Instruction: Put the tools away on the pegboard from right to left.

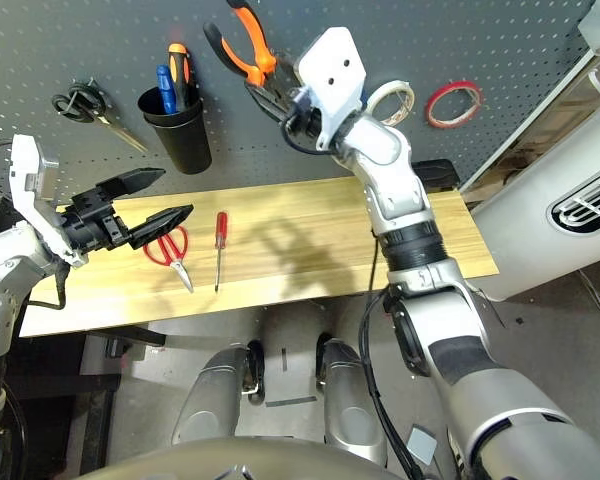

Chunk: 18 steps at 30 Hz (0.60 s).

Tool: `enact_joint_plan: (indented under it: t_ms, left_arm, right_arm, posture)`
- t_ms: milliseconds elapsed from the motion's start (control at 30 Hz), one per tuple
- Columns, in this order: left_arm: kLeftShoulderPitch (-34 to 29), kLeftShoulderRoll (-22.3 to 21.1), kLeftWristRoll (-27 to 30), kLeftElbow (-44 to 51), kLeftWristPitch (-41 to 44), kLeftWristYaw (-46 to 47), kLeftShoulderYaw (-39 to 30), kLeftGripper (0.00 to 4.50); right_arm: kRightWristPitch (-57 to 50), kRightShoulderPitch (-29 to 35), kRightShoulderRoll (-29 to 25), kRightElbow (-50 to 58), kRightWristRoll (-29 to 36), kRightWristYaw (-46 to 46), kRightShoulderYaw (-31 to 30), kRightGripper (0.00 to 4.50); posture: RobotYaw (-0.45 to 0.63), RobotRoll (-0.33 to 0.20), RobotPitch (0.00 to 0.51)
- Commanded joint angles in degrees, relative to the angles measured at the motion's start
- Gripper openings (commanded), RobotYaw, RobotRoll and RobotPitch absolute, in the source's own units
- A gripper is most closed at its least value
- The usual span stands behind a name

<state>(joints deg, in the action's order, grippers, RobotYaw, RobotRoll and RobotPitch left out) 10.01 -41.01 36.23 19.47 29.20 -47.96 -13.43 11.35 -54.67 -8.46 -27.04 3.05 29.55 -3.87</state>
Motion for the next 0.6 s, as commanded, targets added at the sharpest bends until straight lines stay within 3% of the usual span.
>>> enact_joint_plan:
  t_ms: [33,600]
  left_arm:
    - [-0.68,-0.55,0.31,1.16,0.66,-0.48,0.42,4.50]
    - [-1.46,0.03,0.61,2.78,1.55,-0.11,0.69,4.50]
  right_arm:
    - [5.21,-2.15,0.91,-4.90,-1.90,-2.28,-0.36,2.11]
    - [15.91,-8.13,2.06,-20.93,-7.93,-8.31,-1.13,2.11]
  posture:
    - [0.05,0.000,0.116]
    - [0.07,0.000,0.137]
